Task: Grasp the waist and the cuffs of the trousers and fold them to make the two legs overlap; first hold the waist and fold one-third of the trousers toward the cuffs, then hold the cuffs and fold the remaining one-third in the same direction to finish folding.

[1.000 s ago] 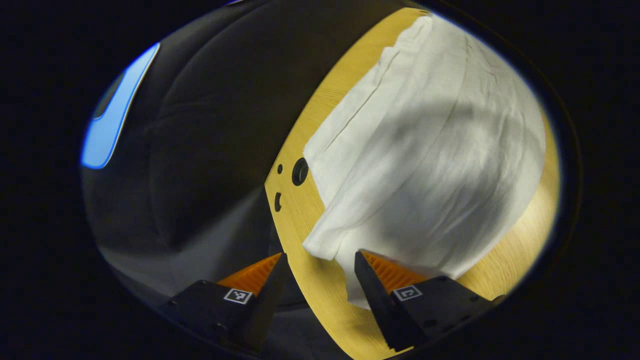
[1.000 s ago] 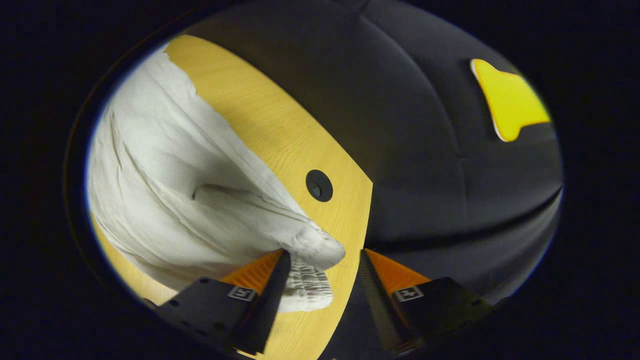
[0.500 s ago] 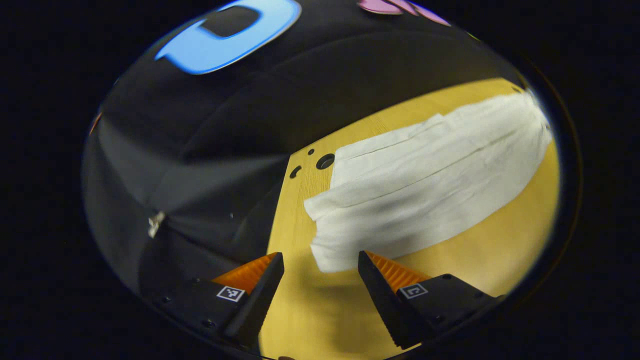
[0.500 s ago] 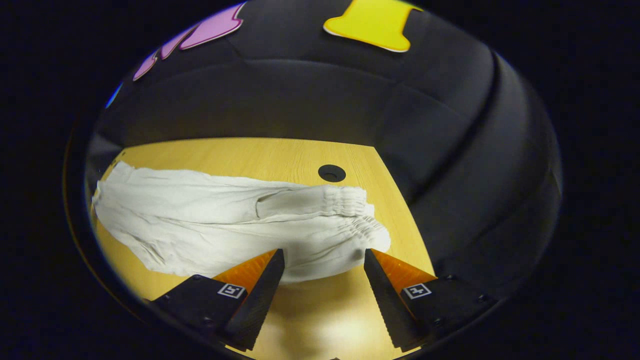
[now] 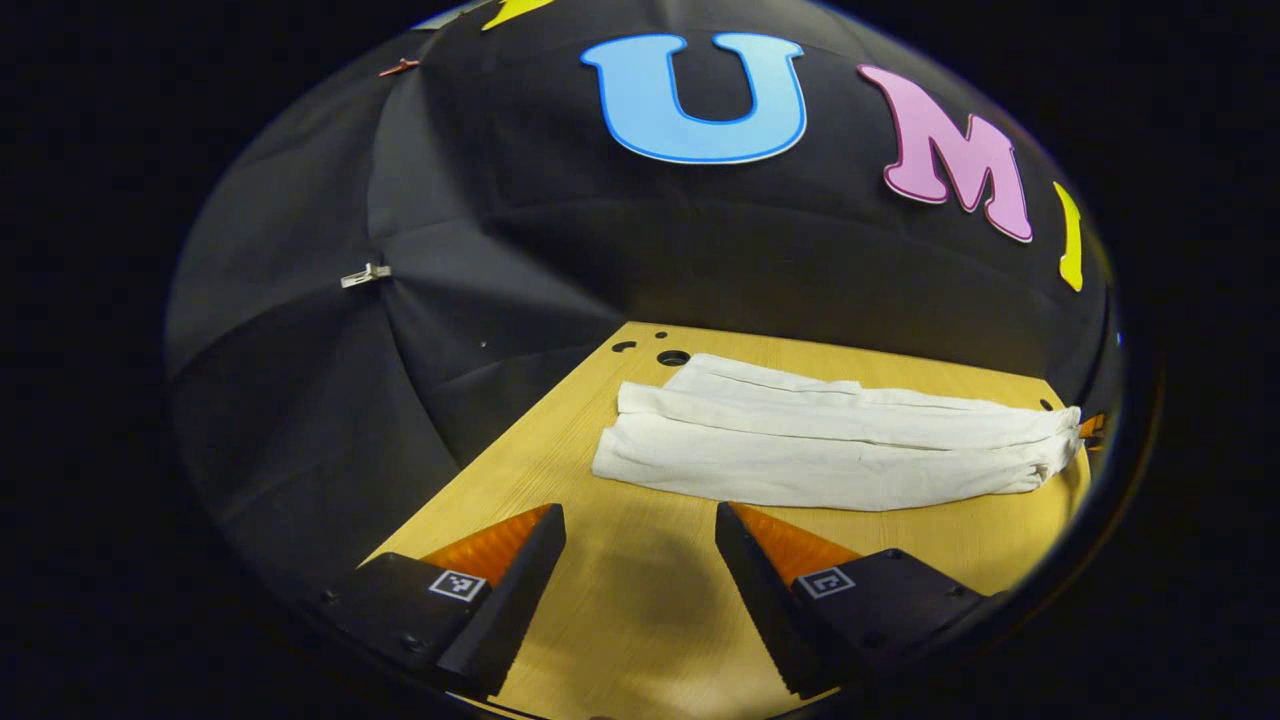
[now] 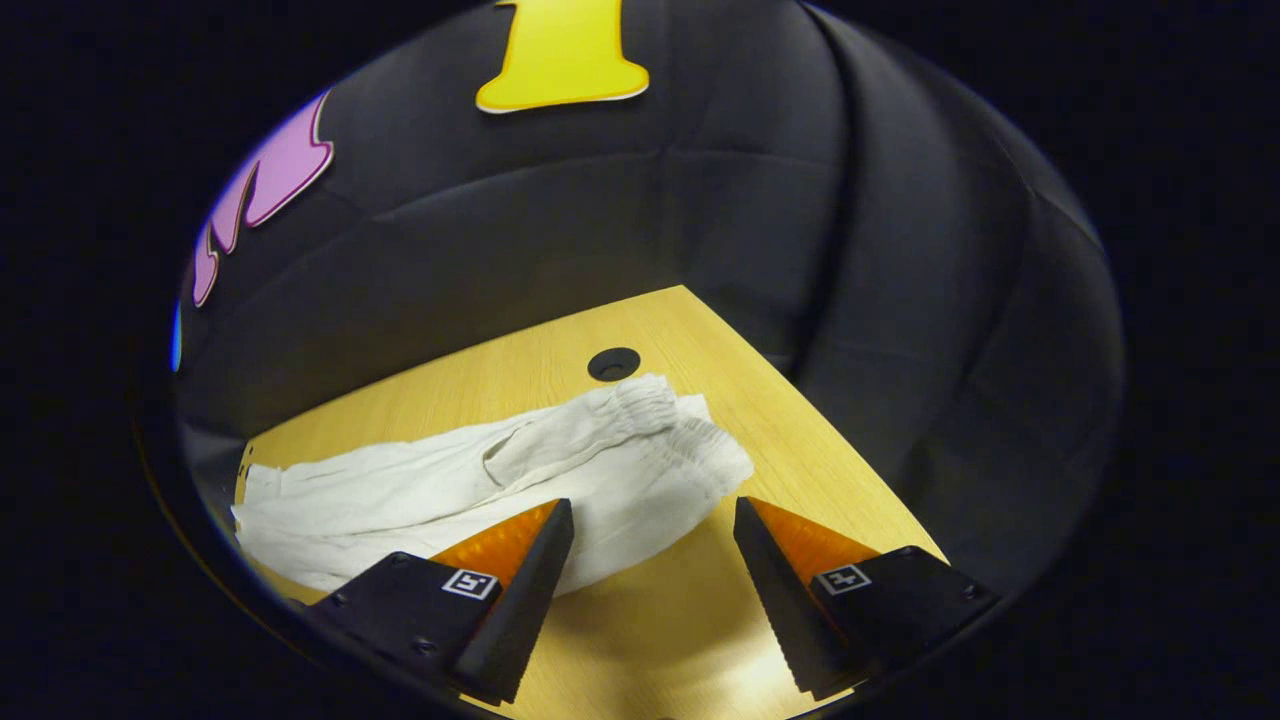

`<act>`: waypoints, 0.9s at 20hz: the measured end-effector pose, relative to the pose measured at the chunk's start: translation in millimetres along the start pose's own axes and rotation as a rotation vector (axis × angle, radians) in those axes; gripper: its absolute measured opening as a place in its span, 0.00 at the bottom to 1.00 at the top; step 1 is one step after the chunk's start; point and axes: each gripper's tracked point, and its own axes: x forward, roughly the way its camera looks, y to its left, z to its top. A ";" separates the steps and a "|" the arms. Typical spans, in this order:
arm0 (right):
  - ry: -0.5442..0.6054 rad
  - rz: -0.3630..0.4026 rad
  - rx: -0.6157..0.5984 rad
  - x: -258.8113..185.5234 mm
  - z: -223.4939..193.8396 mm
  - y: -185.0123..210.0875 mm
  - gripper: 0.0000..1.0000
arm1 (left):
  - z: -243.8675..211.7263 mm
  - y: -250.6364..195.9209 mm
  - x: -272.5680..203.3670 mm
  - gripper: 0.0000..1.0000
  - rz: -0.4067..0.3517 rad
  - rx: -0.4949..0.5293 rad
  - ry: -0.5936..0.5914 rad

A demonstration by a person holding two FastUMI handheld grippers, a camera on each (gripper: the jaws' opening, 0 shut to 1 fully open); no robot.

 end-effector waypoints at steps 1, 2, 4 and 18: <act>-0.003 -0.018 0.029 5.8 3.0 -6.1 0.98 | 0.5 1.2 1.3 0.98 0.008 -0.011 0.000; -0.003 -0.028 0.073 9.3 5.2 -9.7 0.99 | -0.3 0.9 3.2 0.97 0.010 -0.019 0.004; 0.007 -0.043 0.170 16.3 7.3 -12.7 0.99 | -3.5 1.9 3.4 0.97 0.011 -0.015 0.022; 0.017 -0.195 0.175 10.0 8.3 -19.6 0.86 | 13.5 -10.7 -6.6 0.96 -0.126 -0.064 0.081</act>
